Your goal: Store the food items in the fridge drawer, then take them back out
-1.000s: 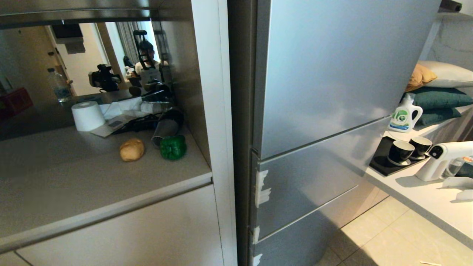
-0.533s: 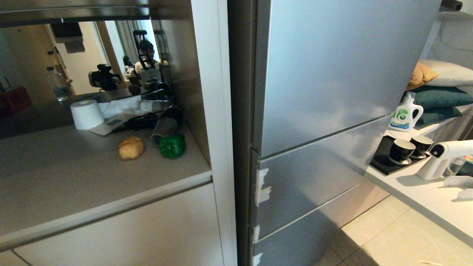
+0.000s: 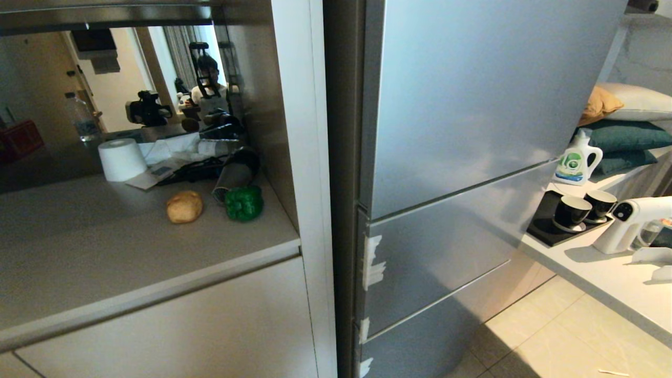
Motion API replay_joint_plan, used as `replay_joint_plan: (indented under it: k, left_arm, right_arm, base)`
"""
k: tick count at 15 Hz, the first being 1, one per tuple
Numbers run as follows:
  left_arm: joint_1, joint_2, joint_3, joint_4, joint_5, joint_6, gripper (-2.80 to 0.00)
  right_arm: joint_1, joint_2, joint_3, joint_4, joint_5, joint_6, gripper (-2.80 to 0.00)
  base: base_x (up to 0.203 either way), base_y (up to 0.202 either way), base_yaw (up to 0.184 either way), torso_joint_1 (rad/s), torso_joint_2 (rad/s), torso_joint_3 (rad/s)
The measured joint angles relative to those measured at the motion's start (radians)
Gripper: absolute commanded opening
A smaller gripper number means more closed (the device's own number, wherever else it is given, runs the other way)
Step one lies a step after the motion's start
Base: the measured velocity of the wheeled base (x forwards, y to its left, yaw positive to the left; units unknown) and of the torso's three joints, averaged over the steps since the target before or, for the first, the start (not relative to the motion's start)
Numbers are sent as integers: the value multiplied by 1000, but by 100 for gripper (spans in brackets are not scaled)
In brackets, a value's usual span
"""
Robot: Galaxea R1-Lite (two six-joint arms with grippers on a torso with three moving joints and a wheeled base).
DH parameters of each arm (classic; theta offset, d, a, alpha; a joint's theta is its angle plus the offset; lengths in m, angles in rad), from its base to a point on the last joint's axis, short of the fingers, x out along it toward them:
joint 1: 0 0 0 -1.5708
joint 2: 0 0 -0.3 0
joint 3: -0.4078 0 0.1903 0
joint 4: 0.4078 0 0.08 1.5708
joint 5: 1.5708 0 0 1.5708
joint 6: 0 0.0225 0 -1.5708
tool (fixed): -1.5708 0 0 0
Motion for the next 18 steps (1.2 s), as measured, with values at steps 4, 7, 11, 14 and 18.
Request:
replay_joint_plan:
  k: [4,7,11,14,18]
  left_arm:
    - [0,0,0,0,0,0,-280]
    - [0,0,0,0,0,0,-280]
    - [0,0,0,0,0,0,-280]
    - [0,0,0,-1,0,0,-280]
    - [0,0,0,0,0,0,-280]
  right_arm:
    - [0,0,0,0,0,0,-280]
    - [0,0,0,0,0,0,-280]
    - [0,0,0,-1,0,0,-280]
    - [0,0,0,-2,0,0,-280]
    - [0,0,0,0,0,0,-280]
  base:
    - [0,0,0,-62,134,71]
    - [0,0,0,-65,141,76]
    - [0,0,0,-69,151,83]
    - [0,0,0,-69,165,87]
    - [0,0,0,-79,176,92]
